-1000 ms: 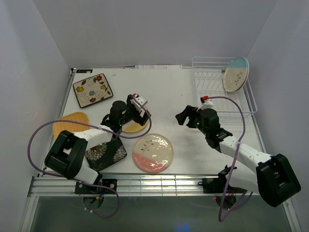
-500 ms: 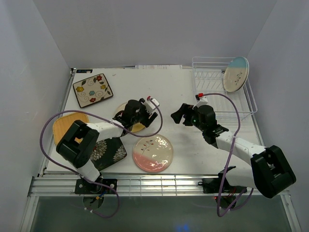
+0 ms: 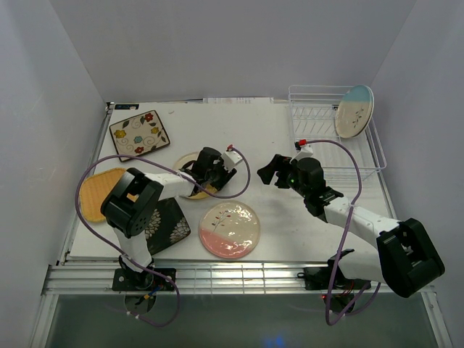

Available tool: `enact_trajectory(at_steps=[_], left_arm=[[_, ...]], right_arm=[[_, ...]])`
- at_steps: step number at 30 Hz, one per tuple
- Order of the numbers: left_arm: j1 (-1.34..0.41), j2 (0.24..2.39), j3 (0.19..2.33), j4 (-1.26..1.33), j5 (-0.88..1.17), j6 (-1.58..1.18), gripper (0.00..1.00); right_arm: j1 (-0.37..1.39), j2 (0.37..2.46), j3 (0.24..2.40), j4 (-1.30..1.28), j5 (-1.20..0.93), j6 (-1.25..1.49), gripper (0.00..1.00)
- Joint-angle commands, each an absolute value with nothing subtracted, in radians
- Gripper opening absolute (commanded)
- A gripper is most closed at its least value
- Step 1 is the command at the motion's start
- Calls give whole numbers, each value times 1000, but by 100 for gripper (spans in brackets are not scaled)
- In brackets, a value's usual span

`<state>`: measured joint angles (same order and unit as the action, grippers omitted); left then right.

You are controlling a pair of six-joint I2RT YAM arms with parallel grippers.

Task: Load the plates into the dish rack
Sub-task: Pick up the plate at the center of the board.

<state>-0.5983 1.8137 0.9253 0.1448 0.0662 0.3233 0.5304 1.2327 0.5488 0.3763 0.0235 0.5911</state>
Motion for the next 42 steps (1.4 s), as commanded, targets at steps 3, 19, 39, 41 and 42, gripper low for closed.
enact_trajectory(at_steps=[3, 19, 39, 41, 42], left_arm=[[-603, 1822, 982, 83, 60, 318, 44], [-606, 1833, 1019, 35, 156, 276, 0], [-611, 1805, 979, 49, 198, 350, 44], [-612, 1805, 976, 49, 186, 357, 45], [-612, 1804, 976, 49, 183, 360, 45]], right_arm=[[534, 1227, 580, 417, 37, 589, 90], [534, 1238, 584, 413, 57, 595, 90], [535, 1401, 686, 394, 48, 657, 90], [534, 1393, 681, 397, 49, 653, 90], [534, 1391, 680, 396, 51, 653, 90]])
